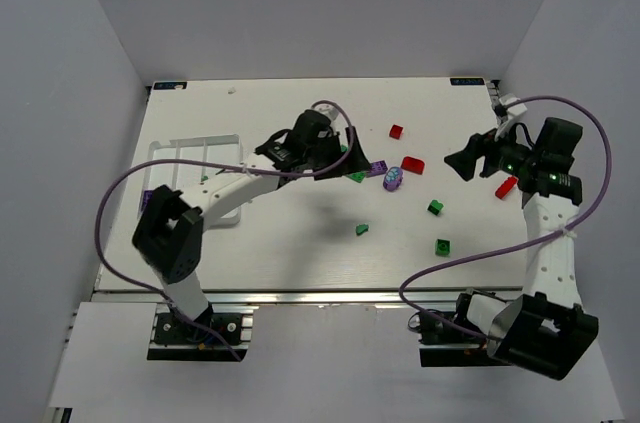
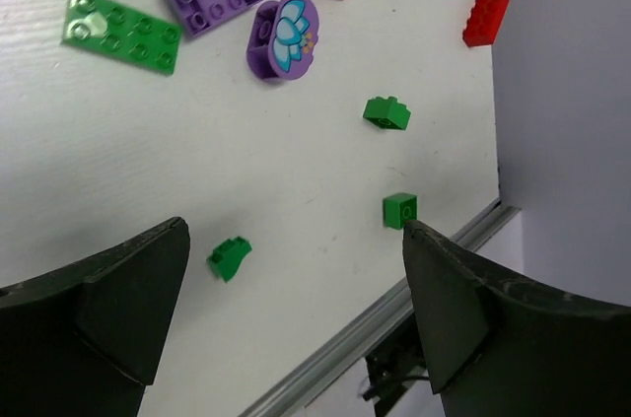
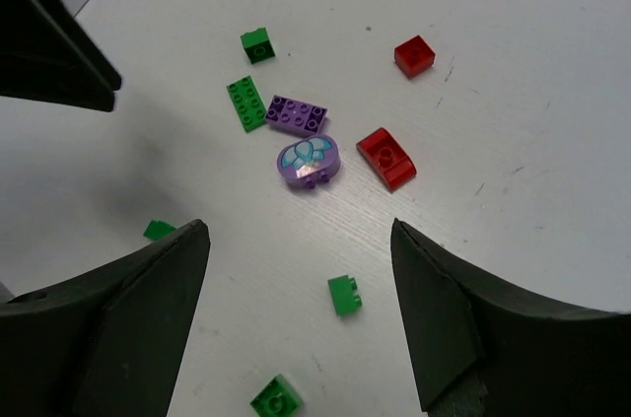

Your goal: Sort the legos into containers by color

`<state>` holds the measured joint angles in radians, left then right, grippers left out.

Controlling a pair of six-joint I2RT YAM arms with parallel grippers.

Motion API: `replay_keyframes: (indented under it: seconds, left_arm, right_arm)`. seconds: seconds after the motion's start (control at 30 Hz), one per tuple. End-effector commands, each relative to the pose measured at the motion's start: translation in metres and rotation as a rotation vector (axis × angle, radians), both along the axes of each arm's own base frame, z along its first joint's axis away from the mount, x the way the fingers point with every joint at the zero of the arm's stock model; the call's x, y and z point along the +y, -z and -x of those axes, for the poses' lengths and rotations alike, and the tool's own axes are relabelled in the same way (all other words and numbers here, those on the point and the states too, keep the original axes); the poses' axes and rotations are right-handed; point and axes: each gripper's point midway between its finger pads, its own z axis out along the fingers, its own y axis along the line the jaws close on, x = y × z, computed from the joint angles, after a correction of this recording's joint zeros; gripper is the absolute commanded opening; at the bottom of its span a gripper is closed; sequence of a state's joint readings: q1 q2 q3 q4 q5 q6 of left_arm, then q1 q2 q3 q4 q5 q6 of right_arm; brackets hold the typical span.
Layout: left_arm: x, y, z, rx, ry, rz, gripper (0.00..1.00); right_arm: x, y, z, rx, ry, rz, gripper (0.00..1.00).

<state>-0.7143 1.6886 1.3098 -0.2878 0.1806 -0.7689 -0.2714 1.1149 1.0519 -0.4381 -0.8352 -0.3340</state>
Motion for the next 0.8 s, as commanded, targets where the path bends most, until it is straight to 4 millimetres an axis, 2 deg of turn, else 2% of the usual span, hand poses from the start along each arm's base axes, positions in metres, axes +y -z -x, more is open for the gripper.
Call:
replay_keyframes:
  seconds: [0.0,0.03,0.07,0.1,0.13,0.17,0.23,0.33,0.37,0.43,0.5,0.67,0.7,0.77]
  left_arm:
    - [-0.028,-0.014,-0.001,-0.075,0.099,-0.033,0.98]
    - [-0.038,0.004,0.001,-0.069,0.125,-0.085,0.95]
    - [-0.047,-0.008,-0.006,-0.104,0.126,-0.091,0.94]
    - [-0.047,0.002,-0.003,-0.09,0.131,-0.144,0.92]
    - [-0.05,0.021,-0.006,-0.096,0.131,-0.216,0.89]
    - [-0.057,0.017,-0.011,-0.119,0.132,-0.231,0.87]
    - [-0.059,0.043,-0.011,-0.123,0.14,-0.331,0.85]
    - [-0.069,0.051,-0.013,-0.135,0.146,-0.353,0.75]
    - [-0.07,0.063,-0.016,-0.131,0.136,-0.381,0.74]
    - [-0.076,0.067,-0.018,-0.151,0.132,-0.399,0.73]
    - [-0.076,0.081,-0.023,-0.158,0.118,-0.444,0.73]
    - [-0.089,0.088,-0.028,-0.188,0.111,-0.451,0.76]
    - [-0.089,0.097,-0.03,-0.186,0.104,-0.47,0.76]
    - [-0.095,0.099,-0.033,-0.192,0.105,-0.467,0.77]
  right_arm:
    - [0.003,-0.005,0.023,-0.022,-0.039,-0.034,0.79]
    - [0.003,-0.001,0.027,-0.007,-0.034,-0.052,0.79]
    - [-0.001,-0.001,0.026,-0.006,-0.018,-0.06,0.79]
    - [-0.001,-0.002,0.027,-0.007,-0.008,-0.068,0.79]
    - [-0.001,-0.003,0.028,0.003,0.004,-0.092,0.79]
    - [-0.002,-0.002,0.028,0.006,0.01,-0.104,0.79]
    - [-0.001,-0.007,0.028,-0.007,0.013,-0.112,0.79]
    - [-0.002,-0.012,0.027,-0.019,0.019,-0.104,0.79]
    - [-0.004,-0.014,0.026,-0.026,0.021,-0.096,0.79]
    - [-0.004,-0.012,0.027,-0.016,0.027,-0.094,0.79]
    - [-0.004,-0.012,0.029,-0.011,0.029,-0.092,0.79]
    - [-0.004,-0.011,0.033,-0.002,0.039,-0.095,0.79]
    - [-0.004,-0.012,0.033,-0.001,0.043,-0.095,0.79]
    - [-0.004,-0.012,0.034,0.002,0.046,-0.095,0.79]
